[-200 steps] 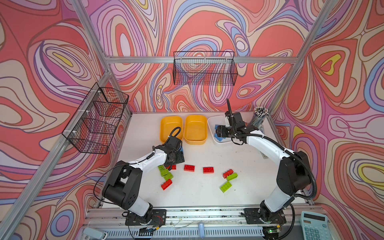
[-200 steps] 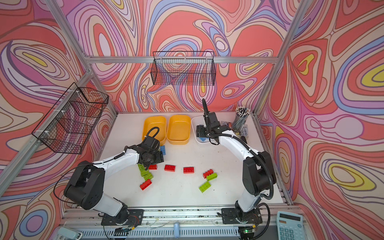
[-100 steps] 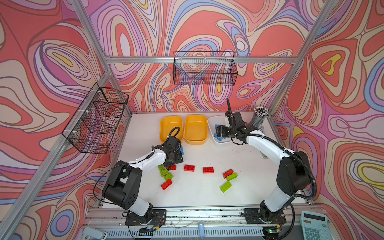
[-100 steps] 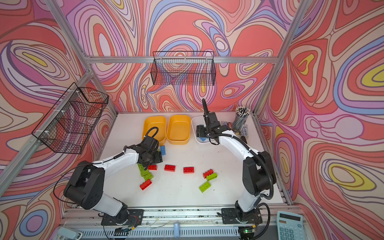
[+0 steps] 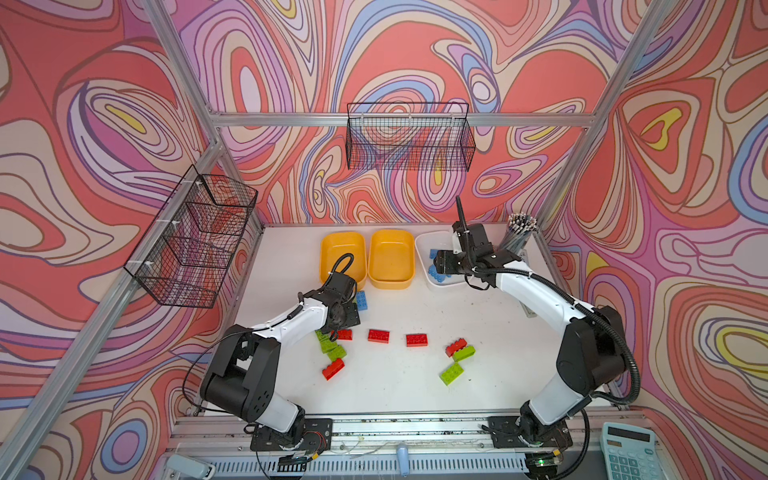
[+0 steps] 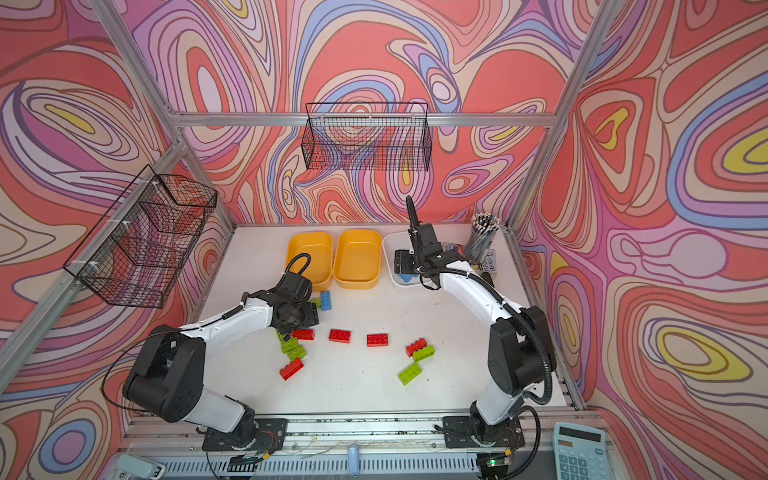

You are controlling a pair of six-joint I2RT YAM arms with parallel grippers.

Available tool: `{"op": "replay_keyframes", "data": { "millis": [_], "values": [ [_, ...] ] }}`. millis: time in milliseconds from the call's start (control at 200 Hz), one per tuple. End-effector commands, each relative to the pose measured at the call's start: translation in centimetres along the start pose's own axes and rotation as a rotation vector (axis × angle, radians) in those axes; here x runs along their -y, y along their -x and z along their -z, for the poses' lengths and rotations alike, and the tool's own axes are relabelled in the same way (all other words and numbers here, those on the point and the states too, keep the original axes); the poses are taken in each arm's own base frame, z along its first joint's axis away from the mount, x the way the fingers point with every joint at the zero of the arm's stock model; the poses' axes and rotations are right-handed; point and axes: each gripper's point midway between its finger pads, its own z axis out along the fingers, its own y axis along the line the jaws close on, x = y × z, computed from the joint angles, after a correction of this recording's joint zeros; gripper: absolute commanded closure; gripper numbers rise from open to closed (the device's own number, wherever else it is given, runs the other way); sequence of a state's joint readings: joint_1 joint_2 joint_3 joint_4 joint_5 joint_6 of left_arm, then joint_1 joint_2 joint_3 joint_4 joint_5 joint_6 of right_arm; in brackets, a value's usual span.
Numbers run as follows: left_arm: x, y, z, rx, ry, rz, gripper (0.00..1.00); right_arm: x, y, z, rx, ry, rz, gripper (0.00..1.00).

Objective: Sort the legos into containers by color

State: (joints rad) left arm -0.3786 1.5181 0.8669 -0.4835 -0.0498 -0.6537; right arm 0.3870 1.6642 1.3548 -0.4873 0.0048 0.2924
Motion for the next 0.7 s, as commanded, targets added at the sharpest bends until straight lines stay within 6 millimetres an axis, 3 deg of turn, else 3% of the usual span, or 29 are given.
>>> {"op": "replay_keyframes", "data": {
  "millis": [0,240,421,536,696],
  "values": [
    [-0.6,-0.8,1.0,-0.013,-0.010,0.006,0.28,0.4,-0.3,0.9,0.003,-0.018,0.008,0.20],
    [-0.8,-2.6,3.1,-0.013,-0.032,0.003,0.27,0.7,-1.1,1.1,-0.005,-0.026,0.004,0.19],
    [3.6,-3.5,4.7,0.010,-0.109,-0.133,0.20,1.2,-2.4,1.7,-0.018,-0.031,-0.001,0.17],
    [6.5,-4.5,4.4,-0.019,-0.145,-0.202,0.18,1.6,-3.4,2.8,-0.017,-0.037,-0.010,0.13],
    [8.8,-5.8,3.3,-0.052,-0.139,-0.247,0.11,2.2,-4.6,4.5,-0.007,-0.046,-0.021,0.08]
  ]
}}
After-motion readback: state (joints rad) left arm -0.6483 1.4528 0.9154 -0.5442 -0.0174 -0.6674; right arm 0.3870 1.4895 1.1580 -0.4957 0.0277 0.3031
